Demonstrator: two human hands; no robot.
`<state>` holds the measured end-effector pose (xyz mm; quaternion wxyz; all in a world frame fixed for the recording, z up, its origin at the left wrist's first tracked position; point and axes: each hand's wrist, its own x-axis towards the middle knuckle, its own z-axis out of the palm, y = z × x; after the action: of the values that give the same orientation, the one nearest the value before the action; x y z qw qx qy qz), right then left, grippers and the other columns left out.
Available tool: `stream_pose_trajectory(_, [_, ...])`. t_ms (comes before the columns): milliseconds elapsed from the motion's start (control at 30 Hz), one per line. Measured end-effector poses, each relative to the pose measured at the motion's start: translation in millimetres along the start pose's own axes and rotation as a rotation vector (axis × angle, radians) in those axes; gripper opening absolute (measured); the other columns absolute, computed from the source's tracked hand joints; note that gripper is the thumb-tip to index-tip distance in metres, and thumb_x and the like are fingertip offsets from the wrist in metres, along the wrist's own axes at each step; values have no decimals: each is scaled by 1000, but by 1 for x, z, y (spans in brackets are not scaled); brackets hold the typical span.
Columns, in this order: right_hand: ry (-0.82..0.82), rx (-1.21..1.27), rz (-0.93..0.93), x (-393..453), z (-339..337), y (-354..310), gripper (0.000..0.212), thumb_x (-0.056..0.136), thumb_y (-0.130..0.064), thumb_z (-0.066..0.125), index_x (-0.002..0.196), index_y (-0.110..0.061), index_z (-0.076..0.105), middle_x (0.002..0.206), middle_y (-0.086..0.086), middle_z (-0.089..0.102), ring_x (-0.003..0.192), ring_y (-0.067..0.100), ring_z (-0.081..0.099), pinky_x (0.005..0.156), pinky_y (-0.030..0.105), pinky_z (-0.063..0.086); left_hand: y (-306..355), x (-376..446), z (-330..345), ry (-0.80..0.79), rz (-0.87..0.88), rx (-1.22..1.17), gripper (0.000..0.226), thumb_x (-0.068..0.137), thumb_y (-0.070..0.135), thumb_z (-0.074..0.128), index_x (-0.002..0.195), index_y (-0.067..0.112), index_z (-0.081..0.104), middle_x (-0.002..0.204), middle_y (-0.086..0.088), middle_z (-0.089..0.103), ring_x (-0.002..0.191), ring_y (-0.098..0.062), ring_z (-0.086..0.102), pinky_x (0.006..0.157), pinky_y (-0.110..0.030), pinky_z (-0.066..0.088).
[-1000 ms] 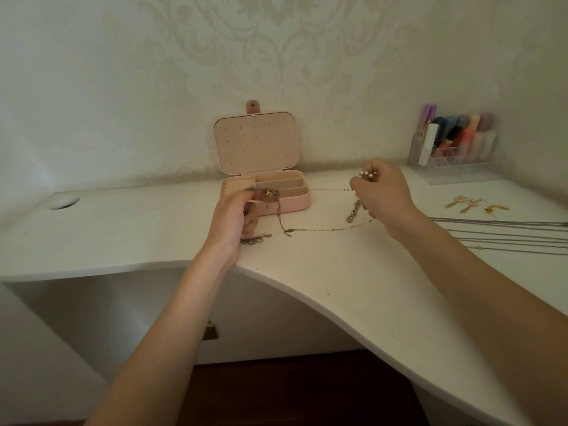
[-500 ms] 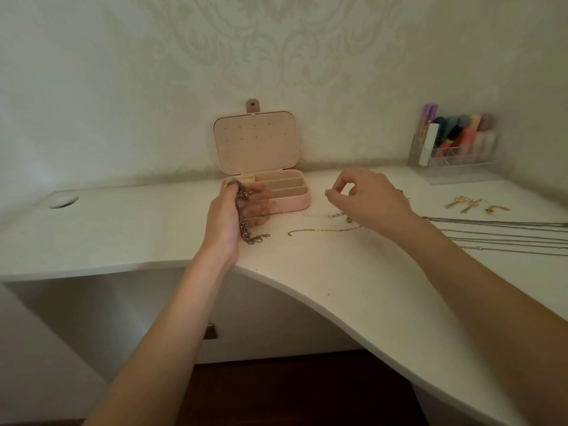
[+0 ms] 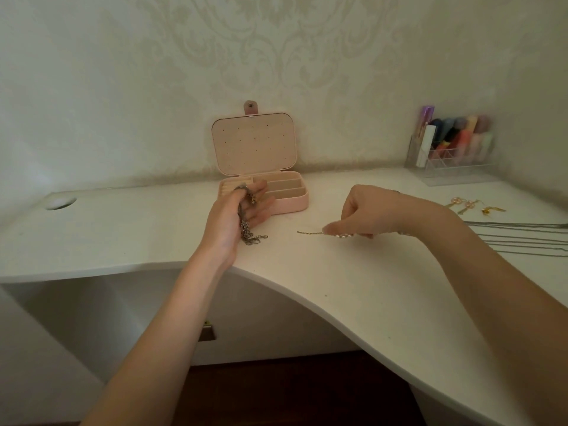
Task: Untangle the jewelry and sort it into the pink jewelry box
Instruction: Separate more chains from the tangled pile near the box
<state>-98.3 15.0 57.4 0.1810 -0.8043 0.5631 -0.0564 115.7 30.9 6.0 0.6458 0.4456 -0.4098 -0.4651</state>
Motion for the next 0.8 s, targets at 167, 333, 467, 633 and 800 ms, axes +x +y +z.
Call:
stream_pose_trajectory(167, [505,-80,-201,8,26,-17,43,92,-51,49,73,-19,71,79,-9,67,78,14,58,82,32,34,1,-3,1,-87,33,140,39,99,15,30,98,25,68,110,7,70,98,-12,67,71,-25,53])
stream_pose_trajectory(333, [420,302,-358,25,59,-37,21,82,-39,69,92,-20,70,95,-8,65,81,5,51,79,33,46,-1,-4,0,-240,23,222,37,99,19,31,114,21,65,116,-2,68,107,-12,64,73,-25,53])
stream_pose_trajectory(467, [416,490,-375,32,67,-43,12,83,-19,70,75,-15,63,94,-1,70,71,8,52,76,30,47,-3,-2,-1,-286,-7,223,36,94,19,39,121,12,63,117,-4,65,103,-14,62,80,-32,55])
stream_pose_trajectory(633, [295,903,-360,24,59,-36,20,95,-16,55,76,-12,52,66,6,61,59,19,56,61,29,50,4,-9,-1,-226,47,208,39,97,14,30,104,24,67,104,10,71,89,-8,64,53,-18,40])
stream_pose_trajectory(800, [211,1035,-305,21,54,-32,20,100,-24,46,85,-12,54,50,-9,37,45,6,31,48,19,29,2,-10,-1,-157,75,213,38,94,10,36,89,26,69,91,1,70,64,-9,50,48,-20,25])
